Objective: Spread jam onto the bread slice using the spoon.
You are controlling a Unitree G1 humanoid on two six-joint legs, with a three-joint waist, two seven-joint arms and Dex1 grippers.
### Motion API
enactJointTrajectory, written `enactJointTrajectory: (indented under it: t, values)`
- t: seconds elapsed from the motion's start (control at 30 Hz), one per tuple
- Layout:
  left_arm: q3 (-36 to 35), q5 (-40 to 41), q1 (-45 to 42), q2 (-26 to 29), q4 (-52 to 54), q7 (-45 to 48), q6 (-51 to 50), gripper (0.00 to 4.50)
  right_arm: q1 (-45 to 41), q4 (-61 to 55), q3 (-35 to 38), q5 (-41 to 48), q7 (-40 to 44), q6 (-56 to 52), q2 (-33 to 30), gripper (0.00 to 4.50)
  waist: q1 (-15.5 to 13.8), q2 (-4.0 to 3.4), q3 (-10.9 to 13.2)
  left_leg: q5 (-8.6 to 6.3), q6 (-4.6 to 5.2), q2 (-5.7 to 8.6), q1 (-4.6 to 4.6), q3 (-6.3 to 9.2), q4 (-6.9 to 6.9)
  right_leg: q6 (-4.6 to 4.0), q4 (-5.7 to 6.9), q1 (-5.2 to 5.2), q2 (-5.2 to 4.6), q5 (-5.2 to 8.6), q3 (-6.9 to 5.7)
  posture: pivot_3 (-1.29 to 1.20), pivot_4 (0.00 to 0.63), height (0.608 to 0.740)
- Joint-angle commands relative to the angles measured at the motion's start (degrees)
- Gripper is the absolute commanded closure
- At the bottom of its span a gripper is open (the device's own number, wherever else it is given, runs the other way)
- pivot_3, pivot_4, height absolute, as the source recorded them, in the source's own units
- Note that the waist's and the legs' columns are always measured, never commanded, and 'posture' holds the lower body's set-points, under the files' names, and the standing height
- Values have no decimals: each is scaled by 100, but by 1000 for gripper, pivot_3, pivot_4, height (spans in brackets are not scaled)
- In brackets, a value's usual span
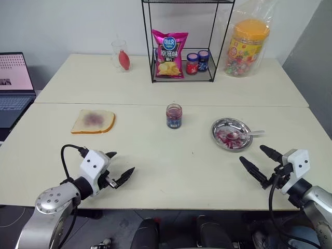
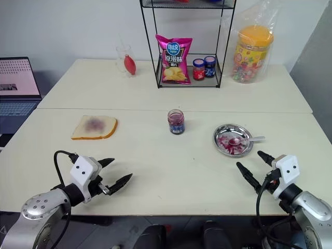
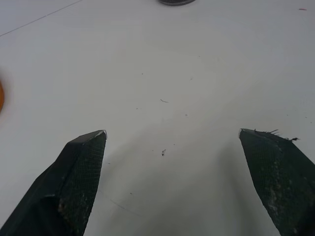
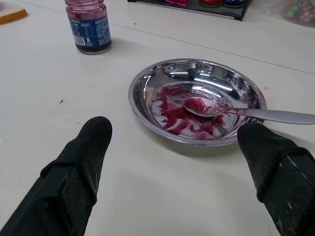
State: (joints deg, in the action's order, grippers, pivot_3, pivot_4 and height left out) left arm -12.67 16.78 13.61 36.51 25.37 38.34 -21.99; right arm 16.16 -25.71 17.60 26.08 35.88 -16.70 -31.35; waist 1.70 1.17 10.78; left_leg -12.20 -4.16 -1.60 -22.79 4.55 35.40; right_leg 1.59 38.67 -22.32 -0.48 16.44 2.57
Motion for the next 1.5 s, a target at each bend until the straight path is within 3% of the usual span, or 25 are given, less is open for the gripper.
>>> enactJointTrajectory:
  t: [0.03, 0.5, 0.7, 1.03, 1.23, 1.4, 1.5]
  values:
    - [17, 76, -94, -24, 203, 42, 153, 0, -86, -215, 68, 45, -50, 63, 13, 30, 0, 0, 0, 0, 0, 0, 0, 0, 0, 0, 0, 0, 0, 0, 0, 0, 150, 740]
    - [125, -113, -379, -91, 50, -151, 226, 0, -44, -174, -15, -57, -37, 149, 79, 30, -1, 0, 0, 0, 0, 0, 0, 0, 0, 0, 1, 0, 0, 0, 0, 0, 150, 740]
    - [75, 54, -313, -78, -35, 226, 725, 0, -76, -143, -76, -93, -26, 190, 69, 30, -1, 0, 0, 0, 0, 0, 0, 0, 0, 0, 0, 0, 0, 0, 0, 0, 150, 740]
    - [-1, -194, -219, -194, -204, -39, 1129, 0, -144, -159, -232, -175, 128, 264, -26, 30, -1, 0, 0, 0, 0, 0, 0, 0, 0, 0, 2, 0, 0, 0, 0, 0, 150, 740]
    - [-806, -98, -466, -629, -646, -954, 1112, 0, -582, -411, -497, -120, 128, 73, -60, 30, 7, 0, 0, 0, 0, -1, 2, 0, 1, 1, 5, 0, 2, -1, -1, 0, 150, 740]
    - [-1729, 340, -1337, -947, -1462, -2113, 382, 0, -1575, -612, -1014, 109, 4, -722, -83, 30, 6, 3, 1, 1, 0, -3, 8, 5, 11, 4, 21, 2, 10, -2, -3, 0, 150, 740]
    - [-2050, 606, -1917, -841, -2136, -2345, -46, 0, -2140, -693, -1422, 188, -10, -1387, -203, 30, 7, 8, -3, 0, 0, -5, 4, 9, 28, 10, 27, 5, 17, -7, -4, 0, 150, 740]
